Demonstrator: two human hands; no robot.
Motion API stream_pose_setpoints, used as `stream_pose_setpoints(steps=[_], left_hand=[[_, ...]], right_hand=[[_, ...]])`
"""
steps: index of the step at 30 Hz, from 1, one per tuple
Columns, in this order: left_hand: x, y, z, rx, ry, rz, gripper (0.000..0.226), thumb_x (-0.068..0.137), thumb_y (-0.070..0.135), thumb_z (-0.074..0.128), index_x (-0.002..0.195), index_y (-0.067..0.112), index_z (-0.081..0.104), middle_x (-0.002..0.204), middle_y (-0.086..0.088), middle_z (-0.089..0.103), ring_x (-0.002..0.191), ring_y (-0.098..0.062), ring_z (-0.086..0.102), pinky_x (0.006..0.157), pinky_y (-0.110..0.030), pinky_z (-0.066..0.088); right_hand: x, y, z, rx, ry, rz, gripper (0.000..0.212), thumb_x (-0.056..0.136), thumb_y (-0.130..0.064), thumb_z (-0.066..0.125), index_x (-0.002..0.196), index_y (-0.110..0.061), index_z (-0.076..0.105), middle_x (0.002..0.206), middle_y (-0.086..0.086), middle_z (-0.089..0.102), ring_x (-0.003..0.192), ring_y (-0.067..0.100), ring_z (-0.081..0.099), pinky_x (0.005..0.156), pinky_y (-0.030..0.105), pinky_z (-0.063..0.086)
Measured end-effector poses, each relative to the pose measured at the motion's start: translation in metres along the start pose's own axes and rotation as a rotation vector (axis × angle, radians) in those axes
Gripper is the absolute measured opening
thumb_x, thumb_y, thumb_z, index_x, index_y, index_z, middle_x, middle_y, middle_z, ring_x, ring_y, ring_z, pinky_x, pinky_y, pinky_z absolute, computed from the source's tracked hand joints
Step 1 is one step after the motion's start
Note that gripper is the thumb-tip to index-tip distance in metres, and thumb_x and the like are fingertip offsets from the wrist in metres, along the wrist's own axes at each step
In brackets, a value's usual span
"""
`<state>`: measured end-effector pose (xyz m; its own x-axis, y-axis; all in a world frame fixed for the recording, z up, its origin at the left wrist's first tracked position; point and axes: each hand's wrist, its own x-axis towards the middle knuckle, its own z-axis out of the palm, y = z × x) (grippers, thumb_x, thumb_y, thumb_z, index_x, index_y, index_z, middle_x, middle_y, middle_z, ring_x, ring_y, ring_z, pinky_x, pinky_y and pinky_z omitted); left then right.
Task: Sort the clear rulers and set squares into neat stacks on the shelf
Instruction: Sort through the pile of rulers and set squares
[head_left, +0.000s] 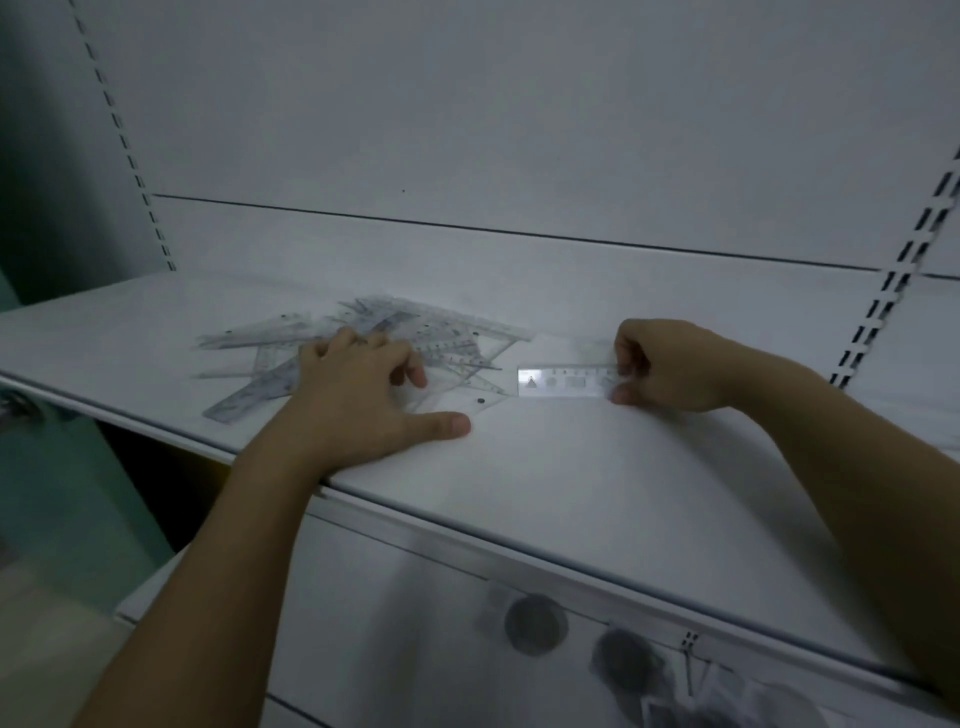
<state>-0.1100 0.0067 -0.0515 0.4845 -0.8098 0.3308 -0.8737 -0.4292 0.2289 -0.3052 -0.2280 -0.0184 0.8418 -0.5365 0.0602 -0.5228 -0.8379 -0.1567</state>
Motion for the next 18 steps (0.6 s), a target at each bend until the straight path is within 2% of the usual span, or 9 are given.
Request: stream_pose_setpoints(steps=[3,5,7,9,12,14,18], left_hand=[[0.003,0.0,0.002,-0.085,0.005,-0.023,0.071,0.05,0.091,0.037,0.092,0.038,0.056,0.084,0.02,0.056,0.088,-0.004,0.048,0.093,-0.038,0.03],[0.003,0.0,0.002,-0.181,0.001,-0.026,0.061,0.057,0.083,0.051,0.098,0.038,0.058,0.083,0.019,0.058,0.081,0.0,0.052,0.095,-0.04,0.039],[0.002,0.0,0.002,-0.263,0.012,-0.035,0.047,0.07,0.063,0.069,0.106,0.034,0.061,0.084,0.017,0.059,0.078,0.001,0.053,0.087,-0.035,0.046],[0.002,-0.001,0.002,-0.288,0.033,-0.047,0.044,0.076,0.045,0.074,0.114,0.028,0.062,0.085,0.016,0.059,0.076,-0.001,0.053,0.076,-0.028,0.044],[0.002,-0.001,0.003,-0.266,0.112,-0.046,0.043,0.08,0.034,0.074,0.119,0.023,0.061,0.087,0.012,0.058,0.074,-0.009,0.052,0.072,-0.026,0.038],[0.001,-0.004,0.004,-0.216,0.171,-0.038,0.036,0.084,0.03,0.069,0.119,0.023,0.061,0.091,0.009,0.057,0.08,-0.014,0.053,0.071,-0.025,0.036],[0.001,-0.003,0.007,-0.194,0.263,0.024,0.025,0.093,0.012,0.056,0.116,0.017,0.063,0.099,-0.001,0.062,0.089,-0.023,0.059,0.072,-0.025,0.036]], right_hand=[[-0.004,0.0,0.002,0.072,0.056,-0.017,0.028,0.08,-0.028,0.075,0.091,-0.021,0.051,0.085,-0.008,0.054,0.075,0.013,0.048,0.06,0.021,0.035],[-0.004,-0.001,0.006,0.116,0.095,-0.024,0.025,0.081,-0.026,0.075,0.093,-0.021,0.054,0.084,-0.008,0.056,0.075,0.013,0.05,0.061,0.022,0.037],[-0.004,-0.004,0.009,0.127,0.122,-0.045,0.019,0.083,-0.024,0.073,0.095,-0.022,0.058,0.08,-0.009,0.056,0.073,0.01,0.051,0.062,0.021,0.036],[-0.002,-0.007,0.012,0.11,0.145,-0.067,0.01,0.086,-0.021,0.07,0.093,-0.023,0.062,0.079,-0.009,0.056,0.075,0.012,0.051,0.066,0.023,0.036],[0.0,-0.011,0.014,0.108,0.195,-0.07,0.008,0.088,-0.018,0.066,0.093,-0.023,0.069,0.084,-0.006,0.059,0.081,0.013,0.053,0.073,0.022,0.037],[0.001,-0.012,0.014,0.09,0.224,-0.069,0.01,0.089,-0.018,0.065,0.095,-0.023,0.071,0.085,-0.006,0.059,0.081,0.014,0.054,0.073,0.024,0.039],[-0.001,-0.017,0.01,0.128,0.264,-0.023,0.013,0.093,-0.024,0.059,0.096,-0.025,0.072,0.077,-0.007,0.063,0.076,0.015,0.058,0.074,0.029,0.047]])
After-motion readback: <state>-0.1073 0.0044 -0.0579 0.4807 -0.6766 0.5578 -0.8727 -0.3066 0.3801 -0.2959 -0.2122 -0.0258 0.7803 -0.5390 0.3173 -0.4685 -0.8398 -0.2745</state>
